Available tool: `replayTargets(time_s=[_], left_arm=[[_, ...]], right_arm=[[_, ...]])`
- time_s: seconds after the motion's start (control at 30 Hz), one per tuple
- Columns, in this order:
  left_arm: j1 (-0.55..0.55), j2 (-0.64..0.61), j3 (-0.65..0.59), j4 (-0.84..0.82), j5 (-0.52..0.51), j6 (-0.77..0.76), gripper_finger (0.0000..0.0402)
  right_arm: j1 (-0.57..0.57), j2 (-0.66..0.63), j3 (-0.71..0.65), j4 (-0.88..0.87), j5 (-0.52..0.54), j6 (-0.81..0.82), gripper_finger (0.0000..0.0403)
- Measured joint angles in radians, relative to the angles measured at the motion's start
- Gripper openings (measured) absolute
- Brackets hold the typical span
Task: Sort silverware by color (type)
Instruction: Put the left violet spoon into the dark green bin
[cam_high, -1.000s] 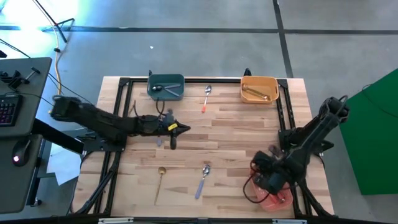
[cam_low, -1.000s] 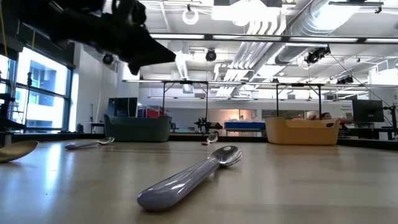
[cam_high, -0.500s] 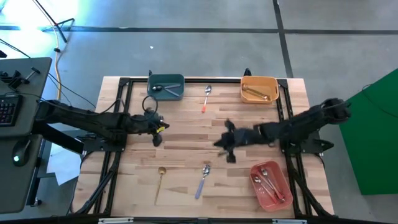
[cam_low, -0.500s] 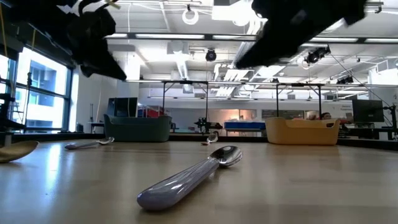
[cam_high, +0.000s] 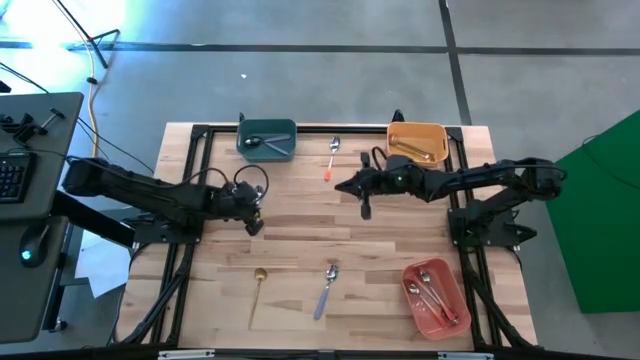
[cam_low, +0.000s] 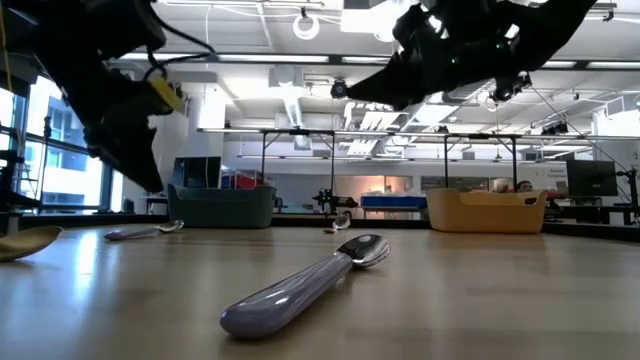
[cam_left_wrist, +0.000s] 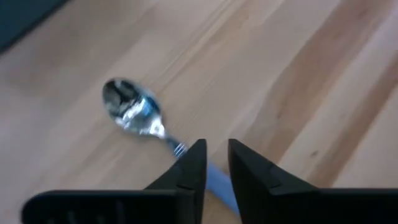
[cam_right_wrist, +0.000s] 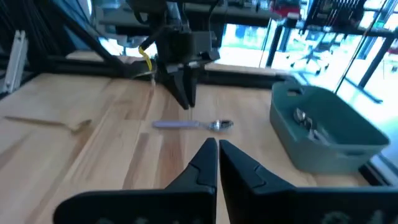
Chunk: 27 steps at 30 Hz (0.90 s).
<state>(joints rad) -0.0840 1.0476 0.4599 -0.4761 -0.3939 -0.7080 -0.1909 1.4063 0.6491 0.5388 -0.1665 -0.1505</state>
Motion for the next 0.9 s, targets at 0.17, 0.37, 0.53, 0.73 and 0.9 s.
replayTargets(time_s=[0.17,0.37,0.53,0.73,0.9], left_arm=[[0.034,0.065,0.0,-0.033,0.02,-0.098,0.011],[0.088,0.138,0.0,-0.032,0.115,-0.137,0.0156],[0.127,0.187,0.004,-0.024,0.094,-0.14,0.0172],[0.175,0.217,0.004,0.041,0.06,-0.107,0.0166],[0.194,0.212,0.006,0.098,0.071,-0.075,0.0162]], right_arm=[[0.001,0.0,0.0,-0.027,-0.002,-0.023,0.0],[0.001,0.0,0.0,-0.03,-0.001,-0.023,0.0],[0.001,0.0,0.0,-0.026,-0.001,0.013,0.0],[0.021,0.0,0.0,-0.026,0.028,0.019,0.0],[0.042,0.0,0.0,-0.026,0.051,0.014,0.0]])
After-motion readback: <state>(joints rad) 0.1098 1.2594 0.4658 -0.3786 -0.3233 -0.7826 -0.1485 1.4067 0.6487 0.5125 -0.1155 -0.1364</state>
